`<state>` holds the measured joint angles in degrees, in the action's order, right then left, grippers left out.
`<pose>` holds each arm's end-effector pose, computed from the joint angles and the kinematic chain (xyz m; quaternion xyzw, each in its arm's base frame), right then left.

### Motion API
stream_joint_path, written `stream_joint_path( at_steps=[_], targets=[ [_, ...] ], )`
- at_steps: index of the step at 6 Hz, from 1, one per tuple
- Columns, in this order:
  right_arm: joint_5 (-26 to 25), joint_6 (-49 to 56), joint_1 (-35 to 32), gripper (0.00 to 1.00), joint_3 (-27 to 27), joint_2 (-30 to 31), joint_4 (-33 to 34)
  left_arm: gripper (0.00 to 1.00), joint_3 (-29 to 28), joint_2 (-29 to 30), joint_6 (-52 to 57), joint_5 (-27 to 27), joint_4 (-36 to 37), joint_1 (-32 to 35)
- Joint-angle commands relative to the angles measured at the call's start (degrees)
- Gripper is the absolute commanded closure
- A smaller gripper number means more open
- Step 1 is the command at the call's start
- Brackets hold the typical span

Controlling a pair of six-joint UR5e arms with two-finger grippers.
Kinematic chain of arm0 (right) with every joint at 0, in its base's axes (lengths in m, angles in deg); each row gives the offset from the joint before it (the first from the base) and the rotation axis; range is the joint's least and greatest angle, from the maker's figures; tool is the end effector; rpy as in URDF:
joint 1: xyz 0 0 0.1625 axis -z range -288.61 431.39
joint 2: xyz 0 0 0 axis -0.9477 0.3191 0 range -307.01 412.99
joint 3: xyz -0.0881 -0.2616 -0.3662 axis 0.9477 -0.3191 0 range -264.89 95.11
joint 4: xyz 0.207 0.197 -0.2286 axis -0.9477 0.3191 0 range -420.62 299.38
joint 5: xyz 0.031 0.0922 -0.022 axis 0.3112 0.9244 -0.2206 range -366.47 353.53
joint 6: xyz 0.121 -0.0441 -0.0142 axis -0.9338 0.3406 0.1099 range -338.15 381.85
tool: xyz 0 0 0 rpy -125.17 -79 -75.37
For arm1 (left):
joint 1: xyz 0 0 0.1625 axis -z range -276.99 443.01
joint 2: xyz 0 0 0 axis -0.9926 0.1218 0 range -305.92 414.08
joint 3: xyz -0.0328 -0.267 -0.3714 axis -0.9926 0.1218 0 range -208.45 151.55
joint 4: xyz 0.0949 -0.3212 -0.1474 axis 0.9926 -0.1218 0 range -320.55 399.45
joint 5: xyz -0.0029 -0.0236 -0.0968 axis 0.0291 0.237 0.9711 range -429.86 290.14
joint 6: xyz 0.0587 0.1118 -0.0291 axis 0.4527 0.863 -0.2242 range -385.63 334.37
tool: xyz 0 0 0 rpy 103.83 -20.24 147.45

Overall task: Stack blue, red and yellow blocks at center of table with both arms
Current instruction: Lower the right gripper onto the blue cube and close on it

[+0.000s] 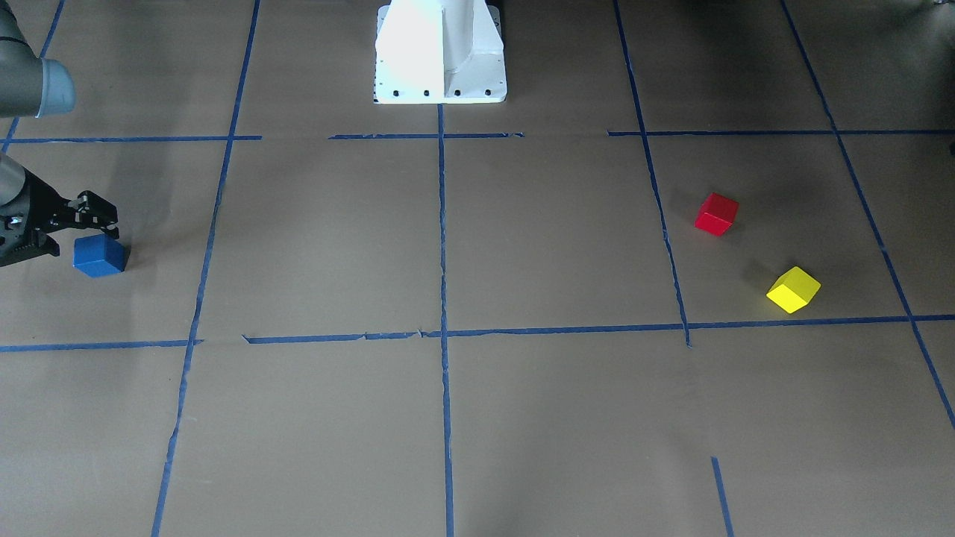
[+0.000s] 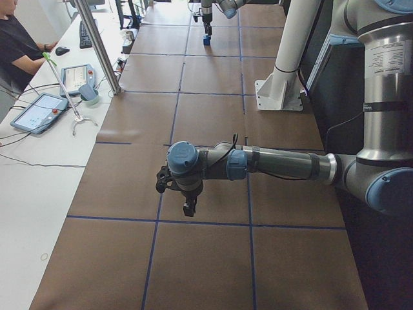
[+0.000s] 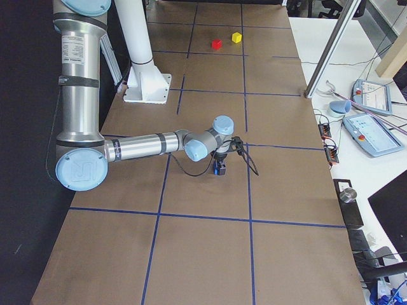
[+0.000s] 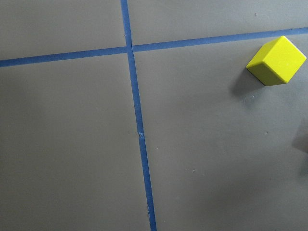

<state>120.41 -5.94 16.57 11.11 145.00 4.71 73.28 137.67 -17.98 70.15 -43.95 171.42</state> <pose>-0.2203 -0.4089 0.6403 0.0401 -0.3839 -0.1374 0.9122 -0.0233 -0.3867 0.6722 0.0122 0.4226 0.0682 0.9036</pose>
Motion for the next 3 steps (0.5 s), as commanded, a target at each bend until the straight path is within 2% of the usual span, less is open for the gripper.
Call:
stream_joint_path(
  at_steps=[1, 2, 3],
  targets=[
    [-0.4, -0.1, 0.5, 0.09, -1.6, -1.7, 0.0, 0.00, 0.1, 0.0, 0.0, 0.0, 0.0, 0.1],
    [-0.4, -0.2, 0.5, 0.27, -1.8, -1.7, 0.0, 0.00, 0.2, 0.0, 0.0, 0.0, 0.0, 0.1],
    [-0.3, -1.2, 0.5, 0.68, -1.7, -1.7, 0.0, 0.00, 0.1, 0.0, 0.1, 0.0, -0.4, 0.1]
  ],
)
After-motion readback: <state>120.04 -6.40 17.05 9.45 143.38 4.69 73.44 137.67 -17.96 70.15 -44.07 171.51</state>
